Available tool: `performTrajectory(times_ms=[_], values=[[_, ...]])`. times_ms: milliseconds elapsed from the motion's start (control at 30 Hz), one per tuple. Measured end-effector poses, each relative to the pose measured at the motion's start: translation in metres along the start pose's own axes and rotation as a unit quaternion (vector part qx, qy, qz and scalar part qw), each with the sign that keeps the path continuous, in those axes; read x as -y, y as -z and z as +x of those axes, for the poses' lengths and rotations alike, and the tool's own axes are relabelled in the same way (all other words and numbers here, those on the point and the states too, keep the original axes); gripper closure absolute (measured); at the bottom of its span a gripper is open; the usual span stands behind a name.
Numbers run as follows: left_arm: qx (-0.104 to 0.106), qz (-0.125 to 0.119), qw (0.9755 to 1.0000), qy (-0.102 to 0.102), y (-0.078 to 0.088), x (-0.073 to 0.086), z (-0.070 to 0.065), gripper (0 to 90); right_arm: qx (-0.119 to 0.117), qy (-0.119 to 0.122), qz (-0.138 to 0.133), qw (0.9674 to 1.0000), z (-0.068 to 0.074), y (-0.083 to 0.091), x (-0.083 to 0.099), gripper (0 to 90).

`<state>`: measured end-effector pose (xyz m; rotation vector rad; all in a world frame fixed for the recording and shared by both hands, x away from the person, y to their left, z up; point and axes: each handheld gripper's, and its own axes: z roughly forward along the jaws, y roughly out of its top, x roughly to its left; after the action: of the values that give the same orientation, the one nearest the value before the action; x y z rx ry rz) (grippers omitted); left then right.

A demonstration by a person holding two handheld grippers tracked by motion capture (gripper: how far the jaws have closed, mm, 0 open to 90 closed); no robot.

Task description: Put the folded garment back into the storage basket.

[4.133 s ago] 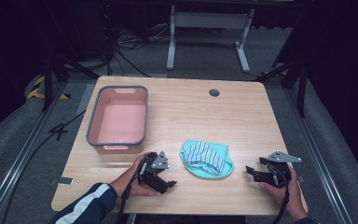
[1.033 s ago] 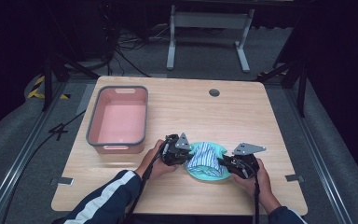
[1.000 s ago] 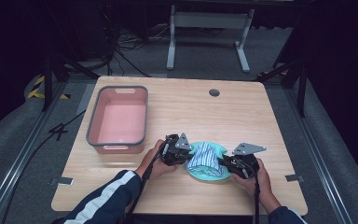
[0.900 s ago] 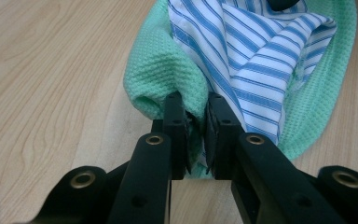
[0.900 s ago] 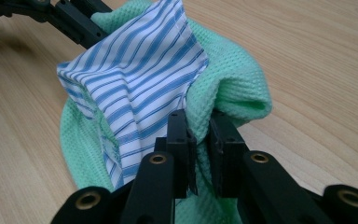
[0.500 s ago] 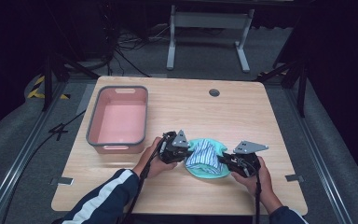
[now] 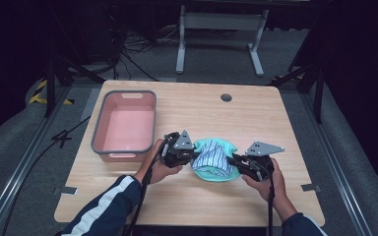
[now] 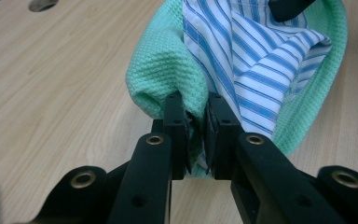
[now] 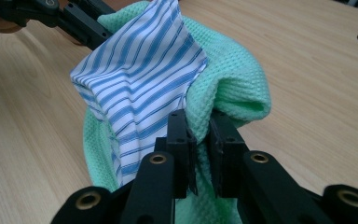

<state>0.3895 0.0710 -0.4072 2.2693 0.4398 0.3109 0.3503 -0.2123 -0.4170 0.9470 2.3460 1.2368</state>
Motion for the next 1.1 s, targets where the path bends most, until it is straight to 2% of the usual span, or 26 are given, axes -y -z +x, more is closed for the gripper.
performTrajectory(times_ms=[633,733,967,1100], values=[[-0.039,-0.032,0.9986,0.017,0.046,-0.002,0.026,80.7,-0.007,0.029,-0.029,0.9991,0.008,-0.013,-0.056,79.9],[-0.045,-0.04,0.9978,0.028,0.051,-0.002,0.029,80.7,-0.007,0.03,-0.03,0.9991,0.008,-0.015,-0.061,79.9],[-0.063,-0.047,0.9965,0.026,0.066,-0.002,0.035,80.7,-0.008,0.035,-0.036,0.9987,0.01,-0.022,-0.078,79.9],[-0.073,-0.053,0.9954,0.033,0.074,0.0,0.038,80.7,-0.011,0.042,-0.041,0.9982,0.013,-0.026,-0.088,80.0]])
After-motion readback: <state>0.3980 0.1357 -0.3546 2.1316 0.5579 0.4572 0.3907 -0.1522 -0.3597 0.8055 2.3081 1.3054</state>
